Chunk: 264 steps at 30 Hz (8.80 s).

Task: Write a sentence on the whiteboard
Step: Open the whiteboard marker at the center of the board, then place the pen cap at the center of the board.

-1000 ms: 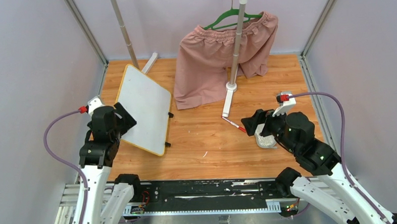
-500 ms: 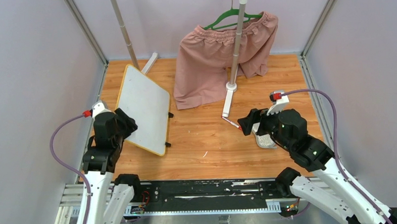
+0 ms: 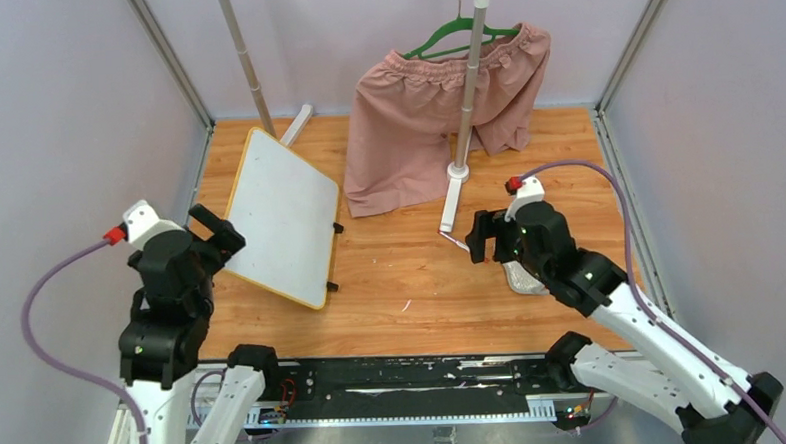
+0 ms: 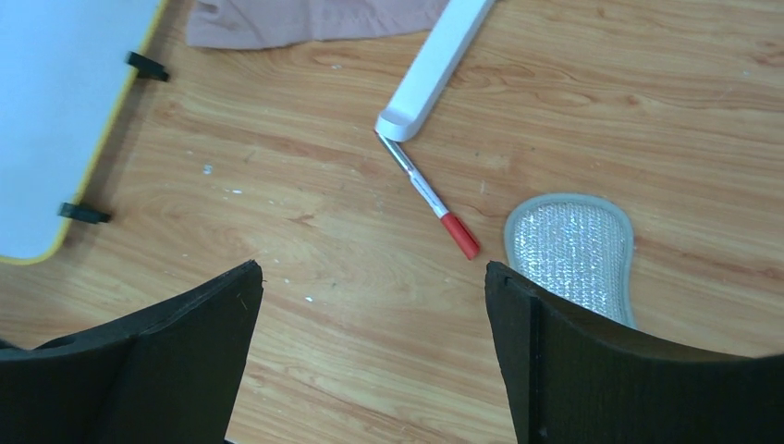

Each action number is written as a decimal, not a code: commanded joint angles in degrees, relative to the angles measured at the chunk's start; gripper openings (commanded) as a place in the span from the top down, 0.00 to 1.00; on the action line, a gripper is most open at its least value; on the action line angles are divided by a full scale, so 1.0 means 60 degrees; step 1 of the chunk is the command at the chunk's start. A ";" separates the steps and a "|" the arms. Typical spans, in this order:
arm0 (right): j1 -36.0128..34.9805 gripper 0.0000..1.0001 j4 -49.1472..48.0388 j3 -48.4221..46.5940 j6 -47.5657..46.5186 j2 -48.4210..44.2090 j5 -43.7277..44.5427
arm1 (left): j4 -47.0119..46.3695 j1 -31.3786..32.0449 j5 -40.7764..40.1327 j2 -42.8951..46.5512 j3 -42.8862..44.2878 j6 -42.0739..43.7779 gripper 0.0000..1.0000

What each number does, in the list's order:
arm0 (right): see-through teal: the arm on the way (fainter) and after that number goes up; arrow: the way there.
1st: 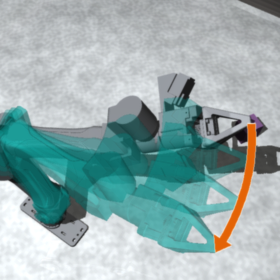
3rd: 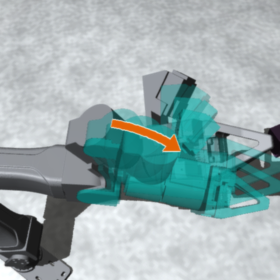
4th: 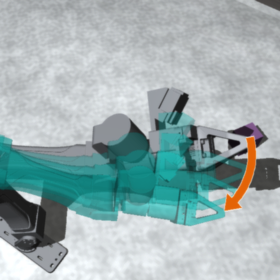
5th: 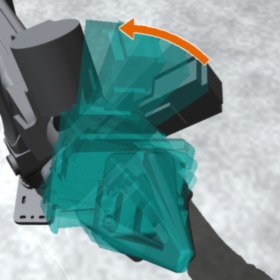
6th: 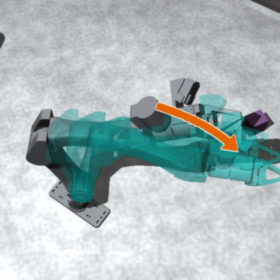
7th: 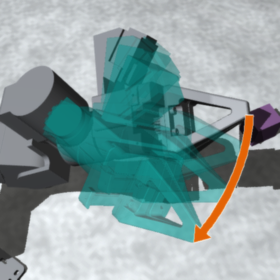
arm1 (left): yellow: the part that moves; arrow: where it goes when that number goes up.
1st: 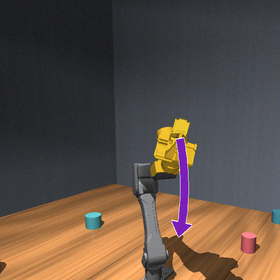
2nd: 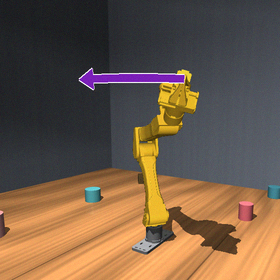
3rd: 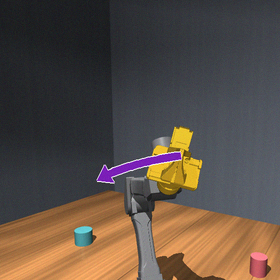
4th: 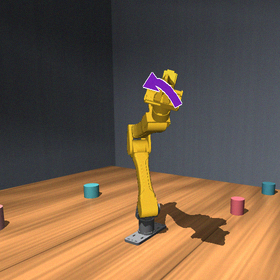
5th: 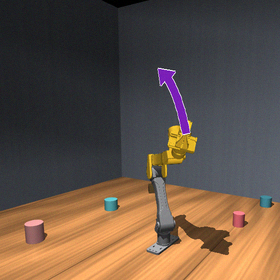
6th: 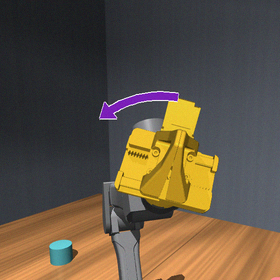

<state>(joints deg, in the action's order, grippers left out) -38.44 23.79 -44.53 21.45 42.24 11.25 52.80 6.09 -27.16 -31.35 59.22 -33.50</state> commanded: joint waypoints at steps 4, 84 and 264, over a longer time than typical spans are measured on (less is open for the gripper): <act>0.0137 0.10 0.0160 -0.0759 -0.0660 0.2274 0.1154 | 0.0355 0.0559 -0.1200 -0.0194 0.2325 0.1014 0.00; 0.0046 1.00 -0.6323 -0.0146 0.2504 0.0765 -0.4448 | -1.0125 0.2116 0.8774 -0.0076 -0.4167 -0.2050 0.00; -0.0530 1.00 0.1869 -0.0887 -0.0339 -0.3348 0.0187 | -0.4754 0.9781 -0.0139 -0.6456 -0.0438 0.1344 0.24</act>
<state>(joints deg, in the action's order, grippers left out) -42.09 34.83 -48.27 20.27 22.31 12.08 21.41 64.47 -19.73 -82.50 58.11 -20.80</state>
